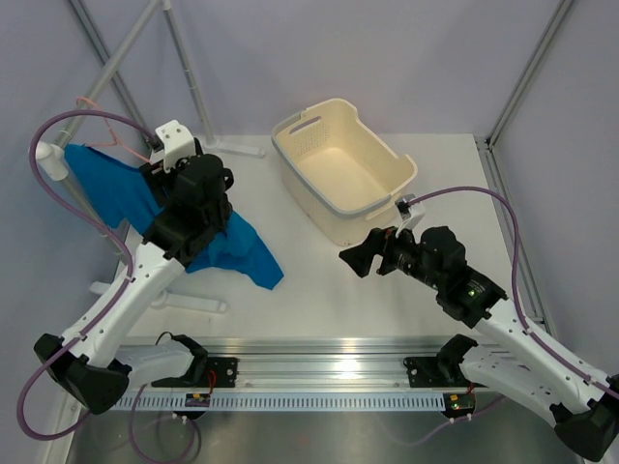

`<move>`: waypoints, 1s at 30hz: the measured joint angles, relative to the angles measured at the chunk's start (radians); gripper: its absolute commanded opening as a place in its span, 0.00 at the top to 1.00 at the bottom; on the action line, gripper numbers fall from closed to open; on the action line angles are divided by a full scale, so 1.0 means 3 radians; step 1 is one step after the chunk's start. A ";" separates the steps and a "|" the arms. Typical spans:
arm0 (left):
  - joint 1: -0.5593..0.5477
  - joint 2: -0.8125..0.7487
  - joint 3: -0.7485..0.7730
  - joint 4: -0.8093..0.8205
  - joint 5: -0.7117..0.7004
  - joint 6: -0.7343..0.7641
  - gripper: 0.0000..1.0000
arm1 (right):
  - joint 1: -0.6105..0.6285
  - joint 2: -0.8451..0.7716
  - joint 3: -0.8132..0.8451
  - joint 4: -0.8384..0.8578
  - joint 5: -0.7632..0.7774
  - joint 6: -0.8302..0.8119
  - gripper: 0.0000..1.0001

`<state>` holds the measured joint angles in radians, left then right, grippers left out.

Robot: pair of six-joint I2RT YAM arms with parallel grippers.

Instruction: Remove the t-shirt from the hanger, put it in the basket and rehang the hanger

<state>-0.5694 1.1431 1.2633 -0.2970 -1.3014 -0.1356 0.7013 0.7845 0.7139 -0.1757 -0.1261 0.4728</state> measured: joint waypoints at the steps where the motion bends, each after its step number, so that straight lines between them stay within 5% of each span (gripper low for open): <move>1: 0.0018 0.0004 0.0000 -0.0001 -0.0001 -0.0001 0.31 | 0.0000 -0.0004 0.0000 0.0001 0.0001 -0.0001 0.01; 5: 0.0114 0.0023 -0.0046 0.0018 -0.0003 -0.0039 0.32 | 0.0000 -0.0006 0.0000 0.0004 0.0001 -0.0001 0.01; 13: 0.0270 0.0080 -0.0118 0.0015 0.0032 -0.0099 1.00 | 0.0000 -0.0006 0.0000 0.0045 -0.0036 -0.0001 0.01; 30: 0.0247 0.0161 0.0304 0.0022 0.0146 0.0328 1.00 | 0.0000 0.0067 0.0000 0.0074 -0.0156 -0.0018 0.01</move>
<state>-0.4953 1.1915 1.3544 -0.2905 -1.2575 -0.0372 0.7013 0.8047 0.7139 -0.1535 -0.1730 0.4675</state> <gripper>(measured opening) 0.055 0.993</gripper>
